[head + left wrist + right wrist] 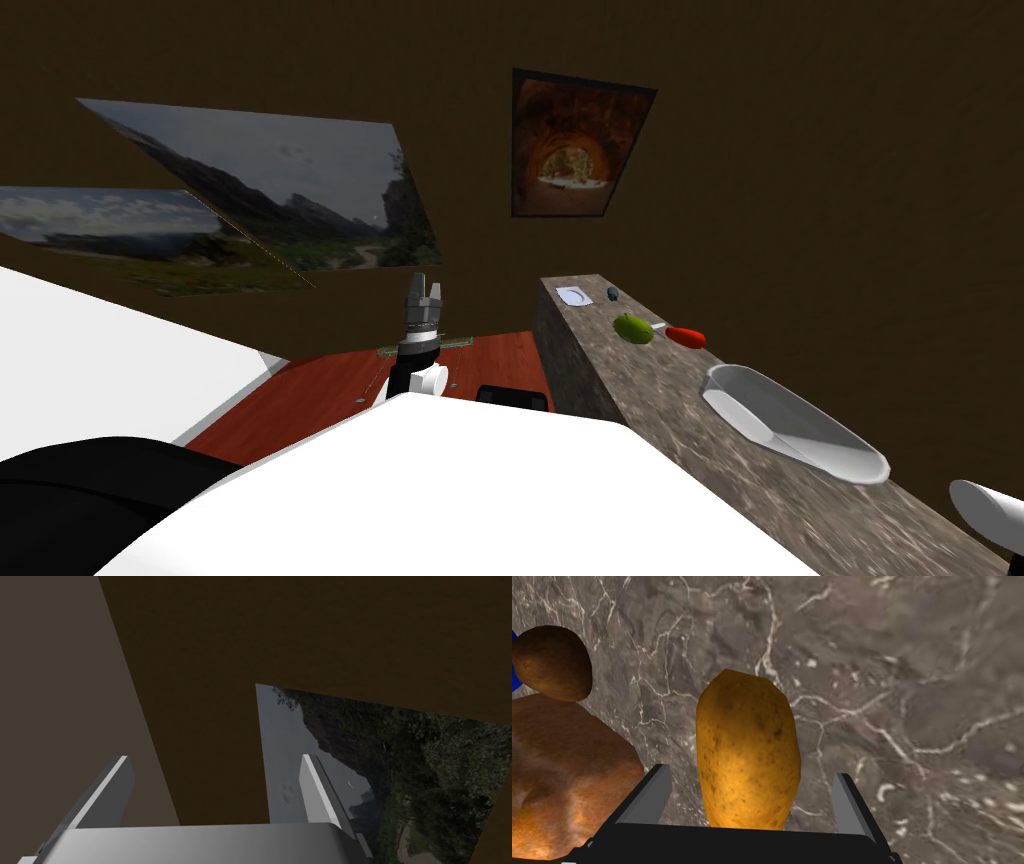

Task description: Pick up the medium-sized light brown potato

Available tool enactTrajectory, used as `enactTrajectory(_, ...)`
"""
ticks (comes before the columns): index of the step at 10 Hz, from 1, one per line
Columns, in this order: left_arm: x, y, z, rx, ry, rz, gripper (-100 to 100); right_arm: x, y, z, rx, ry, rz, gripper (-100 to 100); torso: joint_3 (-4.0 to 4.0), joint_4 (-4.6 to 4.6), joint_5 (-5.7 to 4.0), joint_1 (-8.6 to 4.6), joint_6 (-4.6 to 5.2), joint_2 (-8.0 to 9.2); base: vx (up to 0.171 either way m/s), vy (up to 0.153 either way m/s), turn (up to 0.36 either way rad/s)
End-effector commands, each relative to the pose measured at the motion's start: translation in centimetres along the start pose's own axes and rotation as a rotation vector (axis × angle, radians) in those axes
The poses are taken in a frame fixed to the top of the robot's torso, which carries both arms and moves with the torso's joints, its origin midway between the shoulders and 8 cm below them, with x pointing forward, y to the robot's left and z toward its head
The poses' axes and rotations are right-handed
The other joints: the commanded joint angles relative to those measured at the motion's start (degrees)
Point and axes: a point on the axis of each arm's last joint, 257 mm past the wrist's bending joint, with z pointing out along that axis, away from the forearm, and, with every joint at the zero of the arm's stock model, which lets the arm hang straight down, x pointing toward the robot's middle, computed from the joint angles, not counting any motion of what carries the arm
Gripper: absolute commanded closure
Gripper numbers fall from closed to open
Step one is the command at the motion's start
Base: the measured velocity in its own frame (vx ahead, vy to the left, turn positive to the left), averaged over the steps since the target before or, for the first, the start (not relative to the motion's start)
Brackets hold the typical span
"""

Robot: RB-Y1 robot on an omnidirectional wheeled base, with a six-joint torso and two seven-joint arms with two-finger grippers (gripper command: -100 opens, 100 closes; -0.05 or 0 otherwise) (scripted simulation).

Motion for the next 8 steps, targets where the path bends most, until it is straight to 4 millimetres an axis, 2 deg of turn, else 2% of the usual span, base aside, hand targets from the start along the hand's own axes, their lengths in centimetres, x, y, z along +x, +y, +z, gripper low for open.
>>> enactTrajectory(1,0.0,0.0,0.0,0.0,0.0,0.0,0,0.0,0.0,0.0,0.0,0.0,0.0,100,0.0,0.0,0.0,0.0,0.0,0.0,0.0,0.0,0.0)
enactTrajectory(5,0.0,0.0,0.0,0.0,0.0,0.0,0,0.0,0.0,0.0,0.001,0.0,0.0,100,-0.02,-0.01,-0.05,-0.04,0.0,-0.04,0.0,0.0,0.0)
enactTrajectory(6,0.0,0.0,0.0,0.0,0.0,0.0,0,0.0,0.0,0.0,0.001,0.0,0.0,0,-0.02,-0.01,-0.05,-0.05,0.0,-0.04,0.0,0.0,0.0)
enactTrajectory(7,0.0,0.0,0.0,0.0,0.0,0.0,0,-0.1,1.3,-0.5,-0.013,-0.004,-0.022,100,-0.03,-0.01,-0.05,-0.05,0.0,-0.05,0.023,-0.002,-0.169)
enactTrajectory(8,0.0,0.0,0.0,0.0,0.0,0.0,0,-0.3,2.9,-1.2,-0.036,-0.006,-0.045,100,-0.04,-0.01,-0.12,-0.04,0.08,-0.08,0.052,-0.004,-0.258)
